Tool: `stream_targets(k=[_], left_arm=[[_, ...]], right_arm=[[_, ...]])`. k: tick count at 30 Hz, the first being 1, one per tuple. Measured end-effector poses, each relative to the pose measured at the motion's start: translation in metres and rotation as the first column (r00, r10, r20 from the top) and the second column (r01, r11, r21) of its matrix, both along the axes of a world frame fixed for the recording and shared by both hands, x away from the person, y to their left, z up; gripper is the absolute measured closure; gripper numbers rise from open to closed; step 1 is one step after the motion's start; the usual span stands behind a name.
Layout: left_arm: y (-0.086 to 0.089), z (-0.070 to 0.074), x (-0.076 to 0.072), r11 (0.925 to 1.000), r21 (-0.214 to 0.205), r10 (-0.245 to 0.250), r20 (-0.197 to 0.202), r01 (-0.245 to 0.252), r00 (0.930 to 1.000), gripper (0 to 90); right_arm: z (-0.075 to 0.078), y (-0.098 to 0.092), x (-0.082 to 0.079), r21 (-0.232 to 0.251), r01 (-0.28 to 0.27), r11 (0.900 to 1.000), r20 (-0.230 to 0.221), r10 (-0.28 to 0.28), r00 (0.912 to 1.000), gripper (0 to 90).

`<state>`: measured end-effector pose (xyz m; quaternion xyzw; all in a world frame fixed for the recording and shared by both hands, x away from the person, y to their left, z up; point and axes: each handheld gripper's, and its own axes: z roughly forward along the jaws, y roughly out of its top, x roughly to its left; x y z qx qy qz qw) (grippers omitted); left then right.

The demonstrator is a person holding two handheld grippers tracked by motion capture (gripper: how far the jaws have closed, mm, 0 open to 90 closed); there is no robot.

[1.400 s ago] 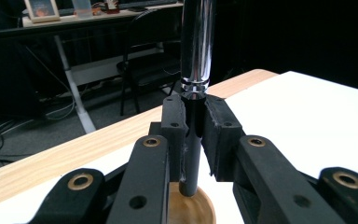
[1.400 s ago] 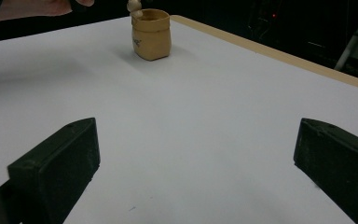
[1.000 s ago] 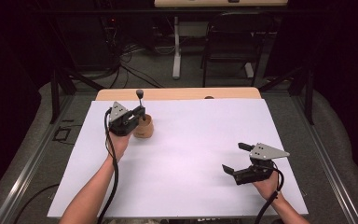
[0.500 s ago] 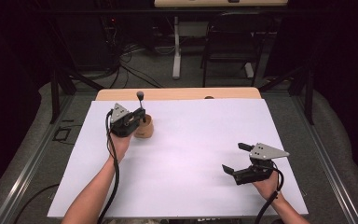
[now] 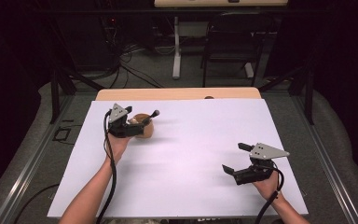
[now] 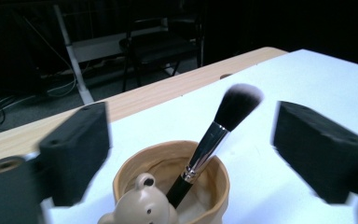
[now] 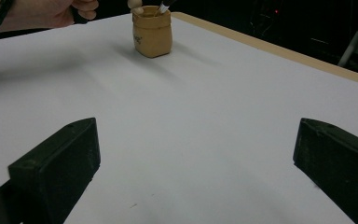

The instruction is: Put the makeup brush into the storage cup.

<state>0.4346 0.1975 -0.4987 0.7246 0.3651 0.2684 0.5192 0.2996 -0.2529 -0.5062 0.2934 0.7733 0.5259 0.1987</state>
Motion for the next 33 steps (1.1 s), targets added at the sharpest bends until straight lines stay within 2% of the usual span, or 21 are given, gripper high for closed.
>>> stream_targets(k=[6, 12, 18, 23, 33], left_arm=[[0.000, 0.005, -0.004, 0.9972, 0.053, -0.052, -0.036, 0.054, 0.9980, 0.2], [0.001, 0.012, -0.011, 0.9918, 0.089, -0.087, -0.058, 0.092, 0.9945, 0.0], [0.003, 0.019, -0.020, 0.9863, 0.115, -0.109, -0.082, 0.118, 0.9907, 0.0], [0.007, 0.027, -0.029, 0.9820, 0.138, -0.117, -0.085, 0.128, 0.9894, 0.0], [0.018, 0.031, -0.045, 0.9733, 0.170, -0.133, -0.133, 0.154, 0.9823, 0.0]], right_arm=[[0.000, 0.000, 0.000, 0.001, -0.002, 1.0000, 0.002, 0.002, 1.0000, 0.0], [0.000, 0.000, 0.000, 0.002, -0.001, 1.0000, -0.001, 0.001, 1.0000, 0.0], [0.000, 0.000, -0.001, 0.002, 0.003, 1.0000, -0.001, -0.003, 1.0000, 0.0], [0.001, -0.001, 0.000, 0.001, 0.004, 1.0000, 0.000, -0.004, 1.0000, 0.0], [0.001, -0.001, -0.001, 0.009, 0.007, 0.9999, 0.013, -0.007, 0.9999, 0.0]])
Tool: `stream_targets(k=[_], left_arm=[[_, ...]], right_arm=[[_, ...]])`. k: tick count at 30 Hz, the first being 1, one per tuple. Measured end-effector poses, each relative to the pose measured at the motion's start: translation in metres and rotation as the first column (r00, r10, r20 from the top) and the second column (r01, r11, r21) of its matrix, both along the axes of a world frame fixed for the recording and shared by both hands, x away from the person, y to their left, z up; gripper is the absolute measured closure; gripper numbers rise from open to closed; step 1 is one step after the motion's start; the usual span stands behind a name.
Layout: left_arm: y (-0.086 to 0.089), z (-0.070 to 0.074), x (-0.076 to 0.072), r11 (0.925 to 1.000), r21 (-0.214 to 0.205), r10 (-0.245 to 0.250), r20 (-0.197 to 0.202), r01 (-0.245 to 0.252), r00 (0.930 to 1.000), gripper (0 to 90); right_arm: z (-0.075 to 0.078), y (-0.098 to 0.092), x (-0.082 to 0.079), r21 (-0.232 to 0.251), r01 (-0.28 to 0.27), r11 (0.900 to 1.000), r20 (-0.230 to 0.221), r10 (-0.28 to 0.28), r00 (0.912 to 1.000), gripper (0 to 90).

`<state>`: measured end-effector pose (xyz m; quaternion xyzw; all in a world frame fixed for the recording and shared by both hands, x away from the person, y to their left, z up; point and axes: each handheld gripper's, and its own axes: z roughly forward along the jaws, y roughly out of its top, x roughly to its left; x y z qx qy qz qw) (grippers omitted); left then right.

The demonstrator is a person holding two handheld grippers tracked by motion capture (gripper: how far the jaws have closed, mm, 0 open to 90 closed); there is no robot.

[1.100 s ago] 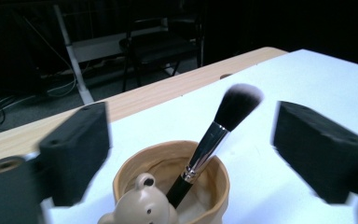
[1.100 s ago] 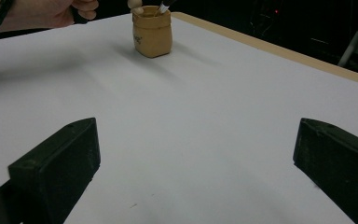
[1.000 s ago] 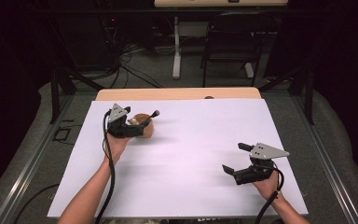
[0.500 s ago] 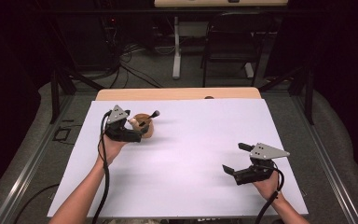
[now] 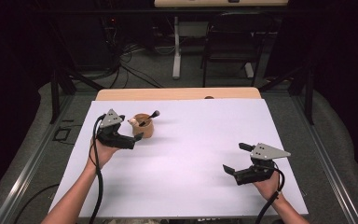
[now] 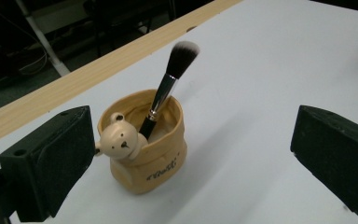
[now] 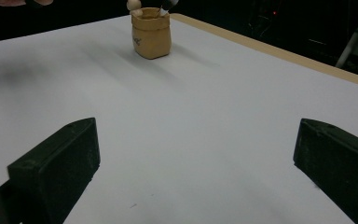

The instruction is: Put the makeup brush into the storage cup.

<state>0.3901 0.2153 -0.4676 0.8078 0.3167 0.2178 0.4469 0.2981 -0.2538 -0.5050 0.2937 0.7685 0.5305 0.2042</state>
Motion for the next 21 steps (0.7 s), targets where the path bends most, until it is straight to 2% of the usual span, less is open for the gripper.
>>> stream_targets(k=[7, 12, 16, 21], left_arm=[[0.011, 0.000, -0.021, 0.9988, -0.049, 0.010, 0.028, -0.009, 0.9996, 0.0], [0.016, -0.001, -0.038, 0.9977, -0.068, 0.006, 0.042, -0.003, 0.9991, 0.0], [0.021, -0.002, -0.052, 0.9943, -0.106, 0.016, 0.066, -0.009, 0.9977, 0.0], [0.026, -0.006, -0.067, 0.9906, -0.135, 0.032, 0.084, -0.021, 0.9959, 0.0]], right_arm=[[0.002, -0.002, -0.003, 0.000, 0.012, 0.9999, 0.017, -0.012, 0.9998, 0.0], [0.003, -0.002, -0.004, 0.007, 0.017, 0.9998, 0.025, -0.017, 0.9996, 0.0], [0.004, -0.002, -0.006, 0.005, 0.022, 0.9998, 0.035, -0.022, 0.9991, 0.0], [0.004, -0.002, -0.007, 0.010, 0.021, 0.9997, 0.045, -0.021, 0.9988, 0.0]])
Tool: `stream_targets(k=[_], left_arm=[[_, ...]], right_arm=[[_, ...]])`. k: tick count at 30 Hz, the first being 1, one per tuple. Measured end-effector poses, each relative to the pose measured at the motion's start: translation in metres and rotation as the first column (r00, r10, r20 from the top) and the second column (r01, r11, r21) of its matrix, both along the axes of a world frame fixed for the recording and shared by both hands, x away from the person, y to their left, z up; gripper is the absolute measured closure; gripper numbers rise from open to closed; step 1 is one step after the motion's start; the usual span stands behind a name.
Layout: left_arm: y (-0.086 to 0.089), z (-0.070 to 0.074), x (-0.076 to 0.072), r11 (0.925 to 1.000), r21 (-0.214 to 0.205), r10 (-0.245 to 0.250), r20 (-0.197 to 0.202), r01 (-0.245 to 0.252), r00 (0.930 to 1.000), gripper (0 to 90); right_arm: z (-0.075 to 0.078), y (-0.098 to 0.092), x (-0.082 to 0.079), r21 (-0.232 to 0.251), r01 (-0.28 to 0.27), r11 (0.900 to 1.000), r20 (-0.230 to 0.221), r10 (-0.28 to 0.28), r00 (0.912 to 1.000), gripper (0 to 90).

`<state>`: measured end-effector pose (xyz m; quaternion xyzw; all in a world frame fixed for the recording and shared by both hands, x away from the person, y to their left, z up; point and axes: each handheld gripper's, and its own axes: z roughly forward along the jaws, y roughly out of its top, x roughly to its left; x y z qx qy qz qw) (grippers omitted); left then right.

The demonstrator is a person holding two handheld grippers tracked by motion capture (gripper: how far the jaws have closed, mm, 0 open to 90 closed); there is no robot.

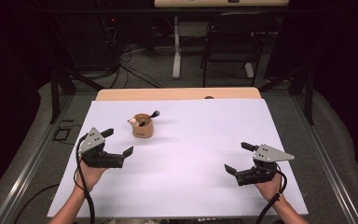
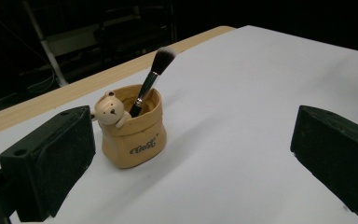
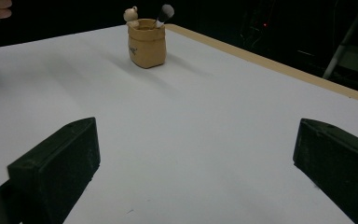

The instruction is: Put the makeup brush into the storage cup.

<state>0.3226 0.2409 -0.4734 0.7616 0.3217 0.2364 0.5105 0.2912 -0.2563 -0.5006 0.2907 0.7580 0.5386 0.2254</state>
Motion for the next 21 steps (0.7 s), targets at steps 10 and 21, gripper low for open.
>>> stream_targets(k=[10, 21], left_arm=[[0.010, -0.012, -0.025, 0.9986, -0.042, 0.034, 0.010, -0.033, 0.9994, 0.0], [0.016, -0.021, -0.044, 0.9981, -0.049, 0.038, 0.048, -0.036, 0.9981, 0.0]], right_arm=[[0.001, -0.001, -0.002, 0.000, 0.002, 1.0000, 0.005, -0.002, 1.0000, 0.0], [0.003, -0.001, -0.006, 0.006, 0.004, 1.0000, 0.023, -0.004, 0.9997, 0.0]])
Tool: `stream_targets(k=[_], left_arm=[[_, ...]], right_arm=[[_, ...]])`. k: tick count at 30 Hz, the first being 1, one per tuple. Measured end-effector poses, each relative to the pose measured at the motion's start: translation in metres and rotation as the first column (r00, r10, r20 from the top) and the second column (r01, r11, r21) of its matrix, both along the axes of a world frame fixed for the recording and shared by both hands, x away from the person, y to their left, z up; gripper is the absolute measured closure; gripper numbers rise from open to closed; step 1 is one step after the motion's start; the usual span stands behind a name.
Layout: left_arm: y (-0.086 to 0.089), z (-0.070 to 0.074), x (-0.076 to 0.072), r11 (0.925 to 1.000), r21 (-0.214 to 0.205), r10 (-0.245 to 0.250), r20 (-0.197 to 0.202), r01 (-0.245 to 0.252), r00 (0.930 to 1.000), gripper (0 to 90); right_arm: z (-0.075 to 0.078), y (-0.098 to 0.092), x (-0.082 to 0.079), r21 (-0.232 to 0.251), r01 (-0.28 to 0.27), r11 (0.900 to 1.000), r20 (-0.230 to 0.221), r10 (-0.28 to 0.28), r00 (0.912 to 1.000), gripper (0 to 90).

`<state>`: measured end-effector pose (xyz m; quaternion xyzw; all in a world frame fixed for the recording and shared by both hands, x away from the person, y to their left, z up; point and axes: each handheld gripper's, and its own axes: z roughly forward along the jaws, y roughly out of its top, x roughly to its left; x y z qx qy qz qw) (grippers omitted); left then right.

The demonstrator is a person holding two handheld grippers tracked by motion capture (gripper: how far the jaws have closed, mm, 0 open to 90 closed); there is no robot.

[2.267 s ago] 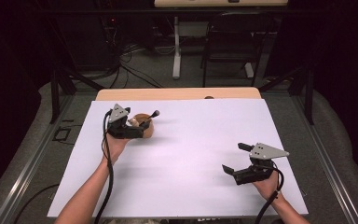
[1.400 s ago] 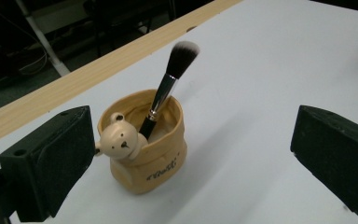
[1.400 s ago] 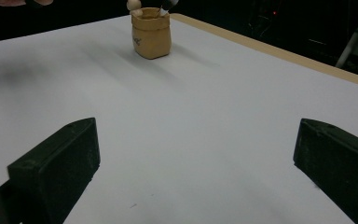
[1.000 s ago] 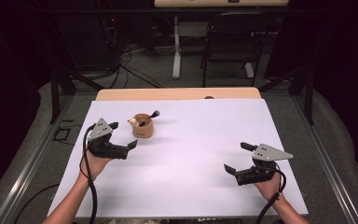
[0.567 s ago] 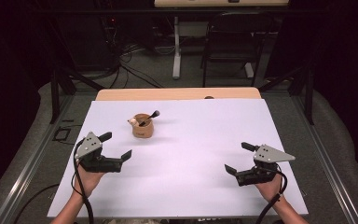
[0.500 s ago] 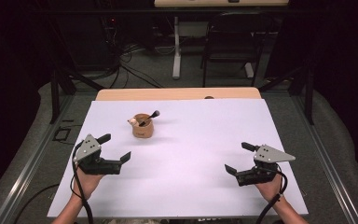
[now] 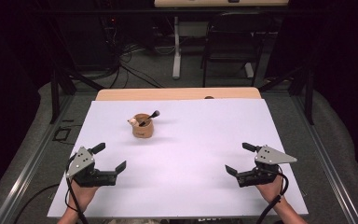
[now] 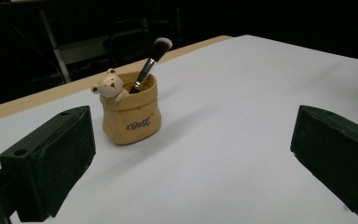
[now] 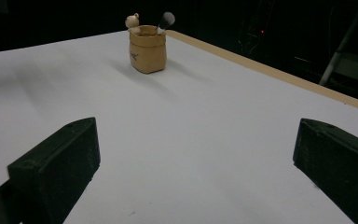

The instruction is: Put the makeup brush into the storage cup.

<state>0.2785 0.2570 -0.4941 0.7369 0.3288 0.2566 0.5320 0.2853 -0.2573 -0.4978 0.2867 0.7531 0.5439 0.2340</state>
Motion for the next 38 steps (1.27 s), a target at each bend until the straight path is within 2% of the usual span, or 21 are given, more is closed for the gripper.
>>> stream_targets(k=[14, 22, 25, 38], left_arm=[[0.005, -0.008, -0.010, 0.9999, -0.003, -0.011, -0.023, 0.011, 0.9997, 0.0], [0.009, -0.011, -0.013, 0.9999, -0.011, 0.001, -0.029, -0.002, 0.9996, 0.0], [0.011, -0.015, -0.014, 0.9999, -0.010, 0.003, -0.051, -0.003, 0.9987, 0.0], [0.012, -0.016, -0.010, 0.9998, -0.015, 0.010, -0.055, -0.011, 0.9984, 0.0]], right_arm=[[0.002, -0.001, -0.007, -0.002, -0.004, 1.0000, 0.017, 0.004, 0.9998, 0.0], [0.003, 0.001, -0.010, -0.005, -0.015, 0.9999, 0.036, 0.016, 0.9992, 0.0], [0.003, 0.001, -0.010, -0.005, -0.015, 0.9999, 0.039, 0.016, 0.9991, 0.0], [0.001, 0.001, -0.008, -0.009, -0.019, 0.9998, 0.034, 0.019, 0.9992, 0.0]])
